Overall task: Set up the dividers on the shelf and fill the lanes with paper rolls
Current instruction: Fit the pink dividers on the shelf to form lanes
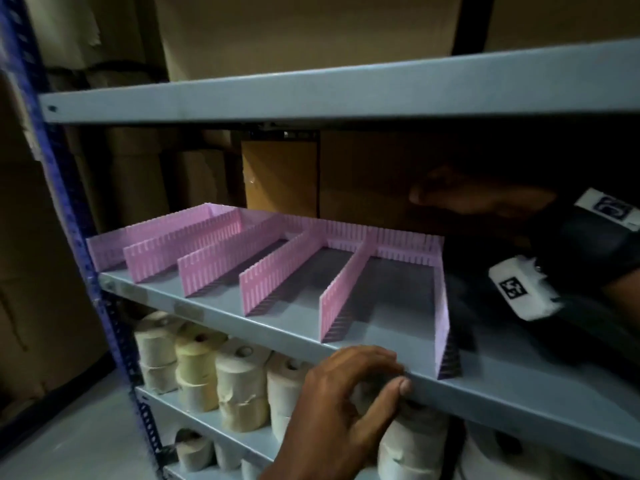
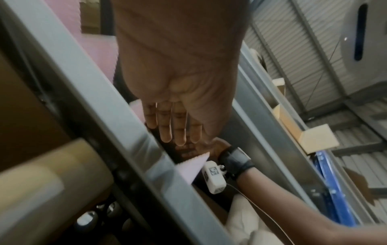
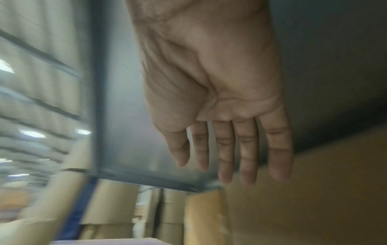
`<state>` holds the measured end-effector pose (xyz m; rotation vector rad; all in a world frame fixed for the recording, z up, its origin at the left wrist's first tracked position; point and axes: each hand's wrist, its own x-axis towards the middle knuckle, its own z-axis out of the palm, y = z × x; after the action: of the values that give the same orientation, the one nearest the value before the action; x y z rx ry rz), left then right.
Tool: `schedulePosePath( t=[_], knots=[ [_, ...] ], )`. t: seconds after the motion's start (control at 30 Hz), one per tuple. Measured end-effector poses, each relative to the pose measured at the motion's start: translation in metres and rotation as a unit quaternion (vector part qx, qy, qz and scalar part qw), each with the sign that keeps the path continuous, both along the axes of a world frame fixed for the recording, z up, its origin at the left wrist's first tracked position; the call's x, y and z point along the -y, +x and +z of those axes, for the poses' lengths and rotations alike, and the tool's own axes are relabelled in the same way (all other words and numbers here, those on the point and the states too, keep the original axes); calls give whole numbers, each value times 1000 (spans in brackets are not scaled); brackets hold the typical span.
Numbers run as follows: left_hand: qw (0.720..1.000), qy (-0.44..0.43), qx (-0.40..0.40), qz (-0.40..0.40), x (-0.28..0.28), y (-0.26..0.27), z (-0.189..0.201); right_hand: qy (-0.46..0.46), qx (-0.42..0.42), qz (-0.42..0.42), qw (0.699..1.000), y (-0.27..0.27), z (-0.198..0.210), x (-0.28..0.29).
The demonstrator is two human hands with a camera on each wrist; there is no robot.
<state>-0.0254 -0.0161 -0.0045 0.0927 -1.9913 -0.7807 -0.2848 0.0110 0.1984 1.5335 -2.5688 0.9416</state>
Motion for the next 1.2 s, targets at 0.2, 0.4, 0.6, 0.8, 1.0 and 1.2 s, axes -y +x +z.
schedulePosePath(
  t=[0.2, 0.4, 0.6, 0.8, 1.0, 1.2],
  knots=[
    [997, 5, -70, 42, 35, 80, 1, 98, -131, 38, 986, 100, 25, 4],
    [991, 40, -72, 109, 71, 163, -5, 126, -190, 129, 965, 202, 33, 43],
    [984, 37, -48, 170, 106, 228, 0, 147, -239, 199, 939, 266, 28, 111],
    [964, 47, -69, 254, 167, 278, 14, 154, -224, 208, 940, 297, 36, 202],
    [952, -8, -46, 302, 232, 283, 26, 181, -204, 192, 943, 292, 38, 297],
    [943, -60, 5, 327, 300, 267, 42, 267, -186, 164, 931, 247, 27, 397]
  ],
)
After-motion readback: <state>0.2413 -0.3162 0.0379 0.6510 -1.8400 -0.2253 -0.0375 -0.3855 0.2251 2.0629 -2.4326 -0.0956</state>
